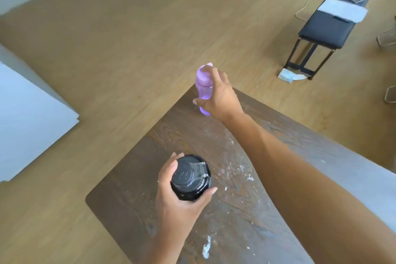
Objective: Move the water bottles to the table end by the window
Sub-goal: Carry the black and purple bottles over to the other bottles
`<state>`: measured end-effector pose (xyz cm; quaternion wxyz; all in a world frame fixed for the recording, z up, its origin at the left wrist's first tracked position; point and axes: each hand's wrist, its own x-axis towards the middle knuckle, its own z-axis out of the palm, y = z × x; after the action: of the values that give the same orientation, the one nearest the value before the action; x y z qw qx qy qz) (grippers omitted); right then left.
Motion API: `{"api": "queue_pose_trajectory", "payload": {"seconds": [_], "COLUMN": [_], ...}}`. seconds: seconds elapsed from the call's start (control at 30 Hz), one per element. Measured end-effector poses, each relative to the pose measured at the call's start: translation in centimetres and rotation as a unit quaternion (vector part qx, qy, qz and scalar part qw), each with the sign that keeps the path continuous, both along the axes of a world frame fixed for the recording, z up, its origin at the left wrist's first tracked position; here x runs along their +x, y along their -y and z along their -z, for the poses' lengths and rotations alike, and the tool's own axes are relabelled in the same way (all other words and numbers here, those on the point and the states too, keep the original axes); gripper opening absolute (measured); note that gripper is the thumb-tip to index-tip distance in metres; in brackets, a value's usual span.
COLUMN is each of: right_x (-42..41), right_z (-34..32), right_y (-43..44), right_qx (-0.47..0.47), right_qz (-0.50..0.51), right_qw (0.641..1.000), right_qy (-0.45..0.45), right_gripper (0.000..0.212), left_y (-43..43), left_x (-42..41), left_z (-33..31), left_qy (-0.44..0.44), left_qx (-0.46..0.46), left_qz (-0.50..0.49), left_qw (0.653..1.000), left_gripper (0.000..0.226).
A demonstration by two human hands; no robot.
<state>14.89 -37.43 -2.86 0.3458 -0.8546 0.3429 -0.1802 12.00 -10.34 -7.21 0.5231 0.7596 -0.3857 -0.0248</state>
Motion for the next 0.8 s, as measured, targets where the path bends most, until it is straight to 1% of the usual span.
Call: {"api": "queue_pose_trajectory", "payload": {"seconds": [0.07,0.13,0.2,0.27,0.37,0.43,0.53,0.63,0.7,0.73,0.8], "right_x": [0.6,0.5,-0.6,-3.4,-10.1,-15.4,-24.4,-33.3,-39.0,-41.8,-47.2], "right_z": [0.3,0.0,-0.4,-1.0,-2.3,-3.2,-4.9,-6.7,-8.0,-8.6,-9.5], "right_y": [-0.1,0.0,-0.3,-1.3,-3.2,-4.6,-7.2,-10.6,-13.2,-14.8,-18.2], "right_qx": [-0.028,-0.047,-0.029,-0.015,-0.006,0.000,-0.031,-0.083,-0.107,-0.116,-0.135], "right_qz": [0.027,0.058,0.095,0.131,0.193,0.244,0.329,0.393,0.436,0.458,0.505], "right_qw": [0.999,0.997,0.994,0.988,0.973,0.956,0.924,0.897,0.877,0.866,0.839], "right_qy": [0.024,0.030,0.047,0.077,0.127,0.160,0.191,0.183,0.170,0.164,0.154], "right_gripper": [0.068,0.061,0.066,0.071,0.077,0.083,0.093,0.097,0.096,0.096,0.095], "left_y": [0.4,0.8,1.0,1.2,2.4,3.2,5.1,7.9,9.5,10.2,11.2], "left_x": [-0.2,-0.6,-1.2,-1.8,-2.3,-3.2,-6.2,-11.2,-15.6,-18.1,-23.3], "left_z": [0.8,0.2,-0.8,-0.9,-1.8,-2.8,-5.0,-7.7,-8.9,-9.5,-10.7], "left_qy": [0.019,-0.008,-0.025,-0.036,-0.071,-0.081,-0.077,-0.083,-0.086,-0.083,-0.070], "left_qx": [0.002,0.007,0.036,0.044,0.060,0.083,0.079,0.033,0.002,-0.011,-0.030], "left_qz": [-0.003,-0.034,-0.064,-0.078,-0.099,-0.092,-0.027,0.089,0.190,0.242,0.334], "left_qw": [1.000,0.999,0.997,0.995,0.991,0.989,0.994,0.992,0.978,0.967,0.940], "left_gripper": [0.111,0.115,0.116,0.110,0.100,0.098,0.095,0.088,0.093,0.096,0.094]}}
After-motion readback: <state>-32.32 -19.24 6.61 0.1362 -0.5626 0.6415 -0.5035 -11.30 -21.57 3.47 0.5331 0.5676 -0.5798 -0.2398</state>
